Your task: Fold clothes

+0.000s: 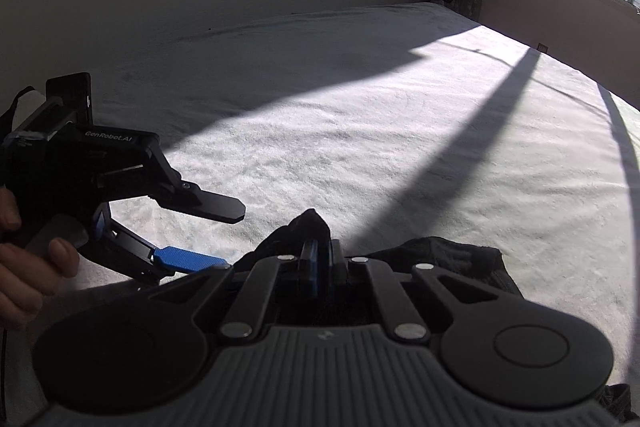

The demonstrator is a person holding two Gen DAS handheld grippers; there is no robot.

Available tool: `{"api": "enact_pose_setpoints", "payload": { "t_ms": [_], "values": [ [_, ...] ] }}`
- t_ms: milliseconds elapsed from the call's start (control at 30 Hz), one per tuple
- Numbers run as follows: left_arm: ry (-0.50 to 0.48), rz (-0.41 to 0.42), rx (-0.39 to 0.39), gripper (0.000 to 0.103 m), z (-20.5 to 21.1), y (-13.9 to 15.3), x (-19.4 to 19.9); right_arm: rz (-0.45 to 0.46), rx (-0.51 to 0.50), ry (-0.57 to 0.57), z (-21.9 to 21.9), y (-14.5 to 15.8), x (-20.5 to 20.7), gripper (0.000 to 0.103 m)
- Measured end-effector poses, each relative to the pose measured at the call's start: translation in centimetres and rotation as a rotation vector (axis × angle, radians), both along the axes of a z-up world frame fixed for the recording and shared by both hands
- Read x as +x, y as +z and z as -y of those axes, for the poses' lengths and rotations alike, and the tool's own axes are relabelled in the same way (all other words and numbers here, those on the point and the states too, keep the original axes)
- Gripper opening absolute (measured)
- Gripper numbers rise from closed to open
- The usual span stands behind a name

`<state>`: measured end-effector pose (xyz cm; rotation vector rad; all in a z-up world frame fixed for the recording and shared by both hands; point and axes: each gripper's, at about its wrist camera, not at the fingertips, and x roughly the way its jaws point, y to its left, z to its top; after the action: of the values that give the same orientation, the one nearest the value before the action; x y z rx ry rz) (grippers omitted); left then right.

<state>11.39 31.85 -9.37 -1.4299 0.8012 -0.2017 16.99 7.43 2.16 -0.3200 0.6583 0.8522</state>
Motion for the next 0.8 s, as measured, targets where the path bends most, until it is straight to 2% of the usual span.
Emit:
{"api": "enact_pose_setpoints", "payload": {
  "t_ms": [100, 367, 600, 667, 733, 800],
  "values": [
    [-0.038, -0.031, -0.002, 0.062, 0.5, -0.4, 0.0, -0.002, -0.023, 0.006, 0.7, -0.4, -0.4, 0.005],
    [-0.088, -0.062, 0.087, 0.059, 2.3, 0.2, 0.3, -0.033, -0.119, 0.017, 2.9, -3.0, -1.7, 0.005],
    [-0.103, -0.098, 0.156, 0.038, 3.6, 0.2, 0.9, -0.070, -0.178, 0.023, 3.6, -5.3, -2.5, 0.005],
    [-0.100, -0.099, 0.166, 0.036, 3.8, 0.2, 0.9, -0.072, -0.179, 0.022, 3.8, -5.7, -2.6, 0.005],
    [-0.108, -0.106, 0.179, 0.027, 3.9, -0.2, 1.0, -0.074, -0.172, 0.018, 3.9, -5.8, -2.6, 0.005],
    [-0.118, -0.122, 0.197, 0.002, 4.1, -0.4, 1.2, -0.073, -0.171, 0.018, 3.8, -5.7, -2.6, 0.005]
  ]
}}
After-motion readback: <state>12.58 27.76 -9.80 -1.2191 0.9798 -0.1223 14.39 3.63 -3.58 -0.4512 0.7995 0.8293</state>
